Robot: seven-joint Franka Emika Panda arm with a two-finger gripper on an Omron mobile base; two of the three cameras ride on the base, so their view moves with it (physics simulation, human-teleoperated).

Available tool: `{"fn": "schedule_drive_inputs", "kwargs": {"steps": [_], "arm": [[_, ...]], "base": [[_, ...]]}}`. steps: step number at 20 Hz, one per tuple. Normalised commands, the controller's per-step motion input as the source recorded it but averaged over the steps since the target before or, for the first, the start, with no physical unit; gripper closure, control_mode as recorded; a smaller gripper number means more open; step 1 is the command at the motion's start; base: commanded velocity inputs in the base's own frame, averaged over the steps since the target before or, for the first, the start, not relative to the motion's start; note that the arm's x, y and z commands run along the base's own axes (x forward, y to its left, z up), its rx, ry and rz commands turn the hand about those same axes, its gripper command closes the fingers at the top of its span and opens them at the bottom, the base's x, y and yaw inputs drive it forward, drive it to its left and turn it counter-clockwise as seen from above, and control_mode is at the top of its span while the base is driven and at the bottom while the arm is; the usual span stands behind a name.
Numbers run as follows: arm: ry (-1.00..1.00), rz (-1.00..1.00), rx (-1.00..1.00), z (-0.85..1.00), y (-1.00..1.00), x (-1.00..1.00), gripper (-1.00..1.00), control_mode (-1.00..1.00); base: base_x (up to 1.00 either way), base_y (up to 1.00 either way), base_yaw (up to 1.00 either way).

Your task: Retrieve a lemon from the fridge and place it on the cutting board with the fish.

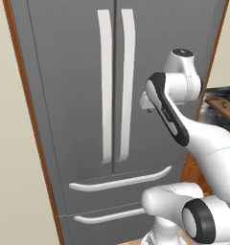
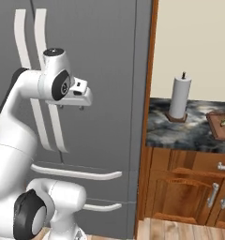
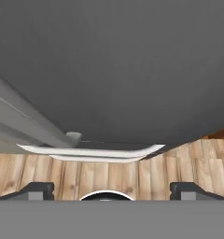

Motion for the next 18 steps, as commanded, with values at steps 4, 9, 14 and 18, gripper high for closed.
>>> {"fn": "schedule_drive_inputs", "kwargs": {"steps": [4,9,14,18], "arm": [[0.0,0.0,0.0,0.0,0.0,0.0,-1.0,1.0],[0.0,0.0,0.0,0.0,0.0,0.0,-1.0,1.0],[0.0,0.0,0.0,0.0,0.0,0.0,-1.0,1.0],[0.0,0.0,0.0,0.0,0.0,0.0,-1.0,1.0]], "base": [[0.0,0.52,0.0],[0.0,0.5,0.0],[-0.02,0.36,0.0],[-0.23,0.05,0.0]]}}
